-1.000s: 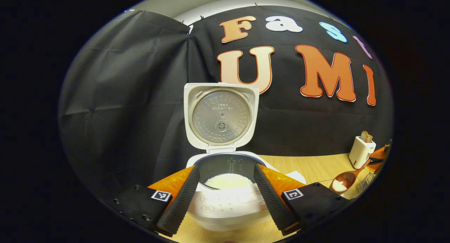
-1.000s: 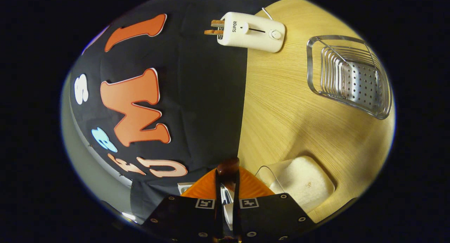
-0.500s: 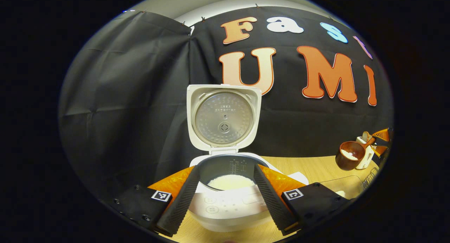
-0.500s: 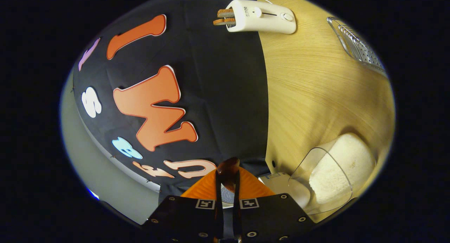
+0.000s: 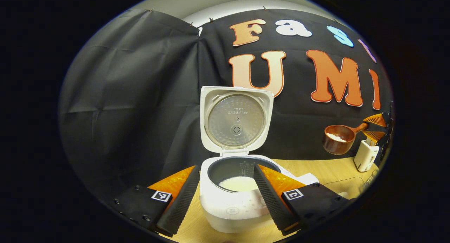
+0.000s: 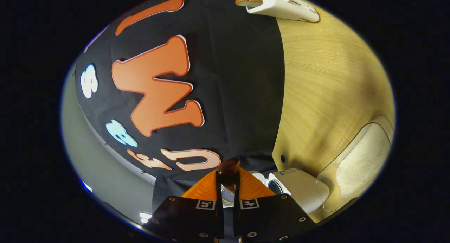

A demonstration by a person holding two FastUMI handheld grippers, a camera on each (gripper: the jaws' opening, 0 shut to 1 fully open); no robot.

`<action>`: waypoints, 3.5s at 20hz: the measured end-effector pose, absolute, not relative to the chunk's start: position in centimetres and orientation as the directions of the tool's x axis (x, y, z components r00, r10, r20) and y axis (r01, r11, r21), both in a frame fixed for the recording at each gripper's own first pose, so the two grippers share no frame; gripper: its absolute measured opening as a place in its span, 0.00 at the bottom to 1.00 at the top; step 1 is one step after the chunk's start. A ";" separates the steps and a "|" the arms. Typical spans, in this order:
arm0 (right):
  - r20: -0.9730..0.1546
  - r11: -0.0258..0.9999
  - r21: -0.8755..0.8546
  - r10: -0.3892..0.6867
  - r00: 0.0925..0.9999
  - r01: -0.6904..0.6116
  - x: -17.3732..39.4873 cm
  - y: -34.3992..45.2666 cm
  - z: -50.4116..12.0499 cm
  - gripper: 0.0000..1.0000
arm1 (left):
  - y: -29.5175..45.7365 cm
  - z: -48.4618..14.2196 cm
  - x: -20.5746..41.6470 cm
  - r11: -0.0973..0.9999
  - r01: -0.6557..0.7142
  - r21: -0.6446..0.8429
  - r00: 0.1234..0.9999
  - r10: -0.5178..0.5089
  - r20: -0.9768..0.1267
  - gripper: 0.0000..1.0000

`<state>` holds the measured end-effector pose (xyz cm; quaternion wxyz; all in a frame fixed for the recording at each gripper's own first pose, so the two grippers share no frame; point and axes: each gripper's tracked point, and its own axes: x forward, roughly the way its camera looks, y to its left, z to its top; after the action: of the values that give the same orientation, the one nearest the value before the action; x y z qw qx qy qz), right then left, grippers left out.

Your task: Close the left gripper, press the button to open the rice cooker; take a wooden spoon from the chopstick holder with the right hand, scoop a spoonful of rice and pour it into the rice cooker, then put the wooden spoon back into the chopstick holder.

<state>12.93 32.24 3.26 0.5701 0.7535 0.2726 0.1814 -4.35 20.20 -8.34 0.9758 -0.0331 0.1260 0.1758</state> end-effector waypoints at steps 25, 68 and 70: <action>-0.011 0.313 0.900 0.712 0.702 -0.304 16.8 54.3 9.6 0.11 | 25.4 -11.3 -5.4 0.909 -0.416 -0.034 0.875 0.390 -0.286 0.99; 0.343 0.602 0.327 0.643 0.685 -0.729 6.5 37.5 17.4 0.10 | 19.6 -9.0 -4.1 0.936 -0.351 -0.016 0.901 0.333 -0.277 0.96; 0.333 0.634 0.320 0.620 0.710 -0.704 6.2 35.1 17.3 0.11 | 18.7 -8.8 -3.9 0.941 -0.338 -0.014 0.906 0.321 -0.277 0.97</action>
<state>6.19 35.10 17.33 0.8989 0.2172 -0.0961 0.3682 -3.91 18.70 -8.78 0.9757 -0.0306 0.1365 0.1689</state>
